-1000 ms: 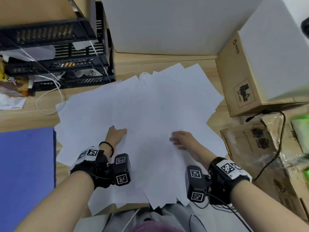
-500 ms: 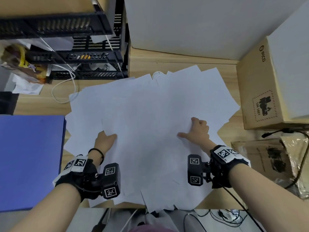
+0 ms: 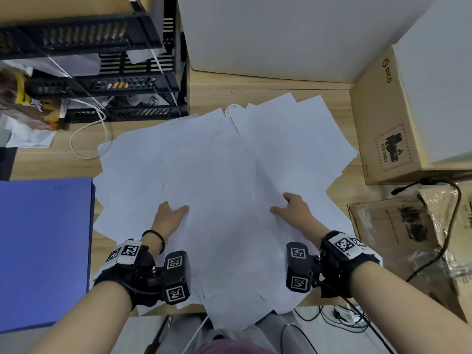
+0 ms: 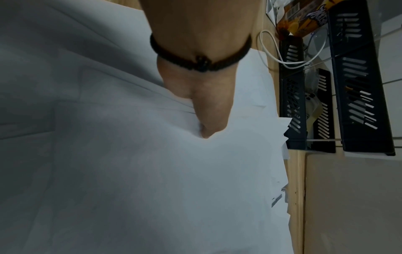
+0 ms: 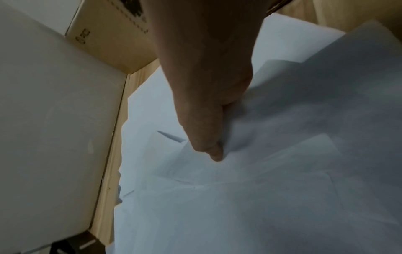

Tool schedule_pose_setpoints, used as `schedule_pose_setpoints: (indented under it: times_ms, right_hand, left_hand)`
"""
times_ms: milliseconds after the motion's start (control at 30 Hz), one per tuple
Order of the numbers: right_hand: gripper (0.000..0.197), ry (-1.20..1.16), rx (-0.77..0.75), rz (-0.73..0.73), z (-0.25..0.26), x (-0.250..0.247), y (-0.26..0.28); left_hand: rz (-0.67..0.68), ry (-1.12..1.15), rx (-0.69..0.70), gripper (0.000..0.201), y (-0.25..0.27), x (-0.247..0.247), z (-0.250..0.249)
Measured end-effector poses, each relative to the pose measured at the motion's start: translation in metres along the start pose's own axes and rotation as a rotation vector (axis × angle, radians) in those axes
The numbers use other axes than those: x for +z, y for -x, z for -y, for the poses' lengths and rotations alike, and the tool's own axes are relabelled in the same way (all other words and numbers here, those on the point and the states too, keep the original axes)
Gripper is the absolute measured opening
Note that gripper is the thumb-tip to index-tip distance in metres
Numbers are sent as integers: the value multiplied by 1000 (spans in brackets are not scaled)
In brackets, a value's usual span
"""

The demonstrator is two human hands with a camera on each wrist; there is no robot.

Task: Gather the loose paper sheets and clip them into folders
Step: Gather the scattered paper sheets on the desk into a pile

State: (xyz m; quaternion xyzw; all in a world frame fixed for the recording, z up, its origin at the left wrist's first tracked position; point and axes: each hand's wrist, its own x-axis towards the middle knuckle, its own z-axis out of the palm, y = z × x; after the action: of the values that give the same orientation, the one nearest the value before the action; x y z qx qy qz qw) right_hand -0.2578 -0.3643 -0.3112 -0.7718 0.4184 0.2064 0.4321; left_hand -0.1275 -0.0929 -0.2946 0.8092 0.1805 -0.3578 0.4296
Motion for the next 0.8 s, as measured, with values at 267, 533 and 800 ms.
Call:
schedule_pose_setpoints:
  times_ms: [267,533,800]
  right_hand:
    - [25,-592,-2,-352,-20,-25,23]
    - [30,-654,-19,-228,-17,-17,39]
    - [21,-637,-70,98,39,34,39]
  left_hand:
    - [-59,128,-13,34,-7,-18,8]
    - [-39,363,-83,44,-9,-48,20]
    - [75,498,-93,26,6,-69,40]
